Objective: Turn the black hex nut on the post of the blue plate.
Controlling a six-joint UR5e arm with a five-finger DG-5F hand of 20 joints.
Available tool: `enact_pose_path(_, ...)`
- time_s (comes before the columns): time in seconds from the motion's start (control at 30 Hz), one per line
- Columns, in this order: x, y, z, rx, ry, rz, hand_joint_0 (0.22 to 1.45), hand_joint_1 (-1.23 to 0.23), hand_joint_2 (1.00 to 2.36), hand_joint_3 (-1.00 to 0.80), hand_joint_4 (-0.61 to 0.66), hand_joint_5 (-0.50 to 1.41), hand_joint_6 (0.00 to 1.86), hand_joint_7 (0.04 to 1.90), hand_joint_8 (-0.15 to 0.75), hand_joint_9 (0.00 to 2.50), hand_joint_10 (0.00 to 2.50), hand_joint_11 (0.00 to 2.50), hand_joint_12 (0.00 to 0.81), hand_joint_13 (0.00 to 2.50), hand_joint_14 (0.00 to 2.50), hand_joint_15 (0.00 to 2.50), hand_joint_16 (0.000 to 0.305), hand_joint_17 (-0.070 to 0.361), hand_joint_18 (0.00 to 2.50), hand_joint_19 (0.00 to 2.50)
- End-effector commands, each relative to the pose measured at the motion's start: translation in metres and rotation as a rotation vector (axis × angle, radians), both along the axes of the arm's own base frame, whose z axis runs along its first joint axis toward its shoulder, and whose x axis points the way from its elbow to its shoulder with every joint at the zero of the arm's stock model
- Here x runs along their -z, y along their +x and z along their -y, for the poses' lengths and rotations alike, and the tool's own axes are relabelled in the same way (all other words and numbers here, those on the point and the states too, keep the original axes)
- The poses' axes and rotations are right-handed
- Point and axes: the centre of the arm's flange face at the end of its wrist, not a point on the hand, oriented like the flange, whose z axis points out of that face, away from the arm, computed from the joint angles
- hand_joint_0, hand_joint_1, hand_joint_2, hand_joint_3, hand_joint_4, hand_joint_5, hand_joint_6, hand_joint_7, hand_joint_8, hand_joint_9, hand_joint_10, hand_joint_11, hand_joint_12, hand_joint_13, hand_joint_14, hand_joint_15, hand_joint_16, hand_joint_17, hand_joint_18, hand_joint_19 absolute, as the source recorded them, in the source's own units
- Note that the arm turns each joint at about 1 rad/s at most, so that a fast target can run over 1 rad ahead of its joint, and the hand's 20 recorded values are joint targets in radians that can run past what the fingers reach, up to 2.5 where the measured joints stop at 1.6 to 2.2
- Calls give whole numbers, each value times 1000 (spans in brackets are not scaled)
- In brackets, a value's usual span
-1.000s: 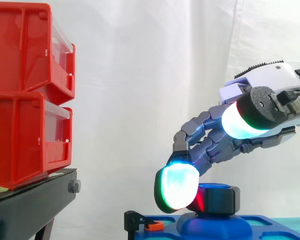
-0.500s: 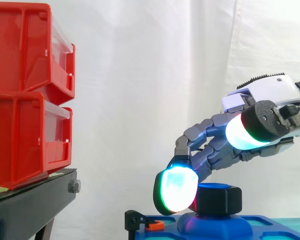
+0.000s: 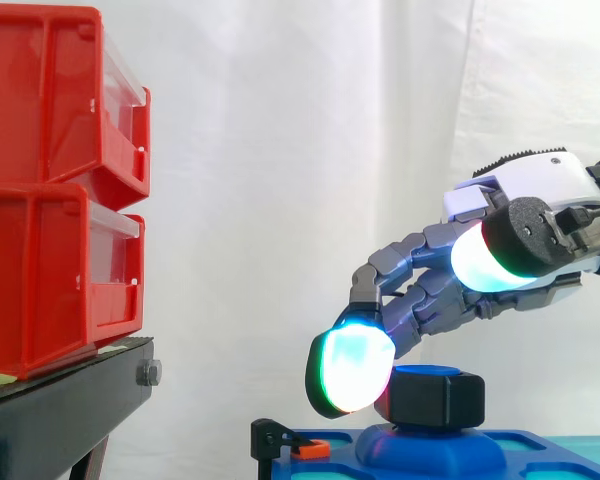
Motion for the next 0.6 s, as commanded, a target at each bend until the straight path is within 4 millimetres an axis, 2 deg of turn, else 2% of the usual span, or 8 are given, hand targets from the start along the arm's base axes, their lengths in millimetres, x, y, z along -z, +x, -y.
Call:
enact_pose_path(0.0, -2, -1, 4, -4, 0, 6, 490, -320, 1000, -500, 239, -185, 503, 868, 282, 391, 2, 50, 379, 272, 0, 2, 54, 120, 0, 58)
enact_pose_path(0.57, -2, -6, 28, -29, -14, 30, 491, -322, 1000, -500, 242, -185, 503, 872, 282, 392, 2, 43, 378, 274, 0, 2, 54, 121, 0, 61)
